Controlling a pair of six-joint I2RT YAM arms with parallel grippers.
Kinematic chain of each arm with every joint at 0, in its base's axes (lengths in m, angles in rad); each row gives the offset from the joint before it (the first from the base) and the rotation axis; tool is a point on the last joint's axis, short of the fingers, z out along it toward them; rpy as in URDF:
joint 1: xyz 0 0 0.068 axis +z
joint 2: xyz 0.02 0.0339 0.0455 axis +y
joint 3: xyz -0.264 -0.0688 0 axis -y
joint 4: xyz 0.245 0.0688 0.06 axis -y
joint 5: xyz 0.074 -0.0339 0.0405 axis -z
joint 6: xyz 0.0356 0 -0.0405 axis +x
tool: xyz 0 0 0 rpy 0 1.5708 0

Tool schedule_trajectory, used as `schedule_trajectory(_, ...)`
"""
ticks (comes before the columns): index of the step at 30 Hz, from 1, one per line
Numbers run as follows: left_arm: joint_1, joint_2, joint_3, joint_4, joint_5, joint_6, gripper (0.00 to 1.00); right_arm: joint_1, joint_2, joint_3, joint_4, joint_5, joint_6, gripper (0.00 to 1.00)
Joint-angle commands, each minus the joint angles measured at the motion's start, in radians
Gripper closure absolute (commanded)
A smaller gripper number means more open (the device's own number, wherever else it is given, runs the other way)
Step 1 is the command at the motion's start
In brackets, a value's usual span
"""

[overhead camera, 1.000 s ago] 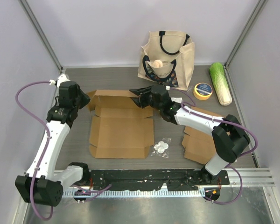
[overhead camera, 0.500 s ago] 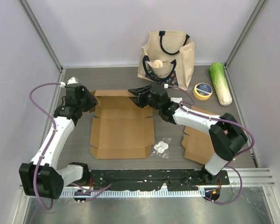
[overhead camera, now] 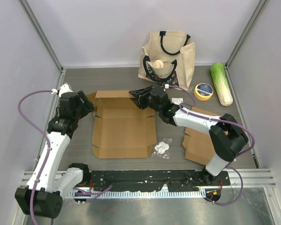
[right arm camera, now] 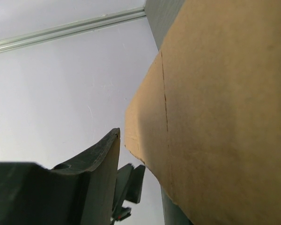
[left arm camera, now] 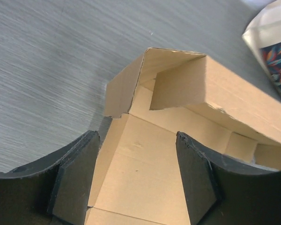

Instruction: Fold the paper box

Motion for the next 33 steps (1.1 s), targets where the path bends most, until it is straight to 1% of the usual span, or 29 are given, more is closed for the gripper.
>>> schedule_trajectory(1, -0.002, 0.121, 0.010, 0.067, 0.022, 0.029, 0.30, 0.005, -0.006, 0.012, 0.064, 0.023, -0.020, 0.95)
schedule_trajectory(4, -0.002, 0.207, 0.051, 0.084, 0.012, 0.038, 0.39, 0.005, -0.010, 0.010, 0.065, 0.021, -0.032, 0.95)
schedule_trajectory(7, 0.000, 0.269, 0.100, 0.045, -0.013, 0.058, 0.54, 0.008, -0.010, 0.013, 0.061, 0.023, -0.054, 0.95)
schedule_trajectory(8, -0.002, 0.304, 0.120, 0.022, -0.014, 0.070, 0.71, 0.010, -0.010, 0.015, 0.059, 0.026, -0.081, 0.95)
schedule_trajectory(9, -0.002, 0.315, 0.135, 0.006, -0.007, 0.081, 0.79, 0.010, -0.007, 0.021, 0.059, 0.024, -0.098, 0.95)
schedule_trajectory(10, 0.000, 0.322, 0.163, -0.017, 0.004, 0.090, 0.83, 0.014, -0.004, 0.022, 0.058, 0.027, -0.122, 0.95)
schedule_trajectory(11, -0.002, 0.330, 0.177, -0.029, 0.015, 0.096, 0.92, 0.017, -0.004, 0.024, 0.056, 0.029, -0.164, 0.96)
schedule_trajectory(13, 0.000, 0.332, 0.217, -0.064, 0.045, 0.116, 1.00, 0.024, 0.004, 0.019, 0.088, 0.026, -0.208, 0.98)
schedule_trajectory(18, 0.000, 0.339, 0.281, -0.109, 0.143, 0.154, 1.00, 0.044, 0.017, -0.005, 0.144, 0.026, -0.323, 0.99)
schedule_trajectory(20, 0.000, 0.345, 0.307, -0.129, 0.156, 0.168, 1.00, 0.047, 0.020, -0.014, 0.154, 0.032, -0.346, 0.99)
schedule_trajectory(21, 0.006, 0.355, 0.309, -0.126, 0.200, 0.193, 1.00, 0.047, 0.020, -0.021, 0.159, 0.035, -0.375, 0.99)
schedule_trajectory(24, 0.024, 0.378, 0.320, -0.140, 0.211, 0.191, 1.00, 0.047, 0.030, 0.002, 0.161, 0.018, -0.463, 0.99)
schedule_trajectory(26, 0.043, 0.375, 0.306, -0.125, 0.283, 0.171, 1.00, 0.045, 0.039, 0.015, 0.168, 0.005, -0.517, 0.99)
schedule_trajectory(27, 0.069, 0.369, 0.289, -0.099, 0.326, 0.159, 1.00, 0.045, 0.039, 0.031, 0.152, 0.009, -0.534, 0.99)
schedule_trajectory(28, 0.084, 0.362, 0.262, -0.054, 0.419, 0.129, 1.00, 0.047, 0.040, 0.036, 0.142, 0.008, -0.555, 0.99)
schedule_trajectory(29, 0.103, 0.365, 0.258, -0.043, 0.464, 0.119, 1.00, 0.045, 0.045, 0.036, 0.160, 0.000, -0.555, 0.99)
schedule_trajectory(30, 0.115, 0.368, 0.260, -0.042, 0.478, 0.109, 1.00, 0.044, 0.048, 0.032, 0.171, -0.011, -0.555, 0.99)
schedule_trajectory(32, 0.115, 0.375, 0.289, -0.061, 0.431, 0.128, 1.00, 0.045, 0.054, 0.035, 0.167, -0.017, -0.564, 0.99)
schedule_trajectory(33, 0.145, 0.376, 0.301, -0.071, 0.421, 0.128, 1.00, 0.045, 0.054, 0.033, 0.167, -0.019, -0.567, 0.99)
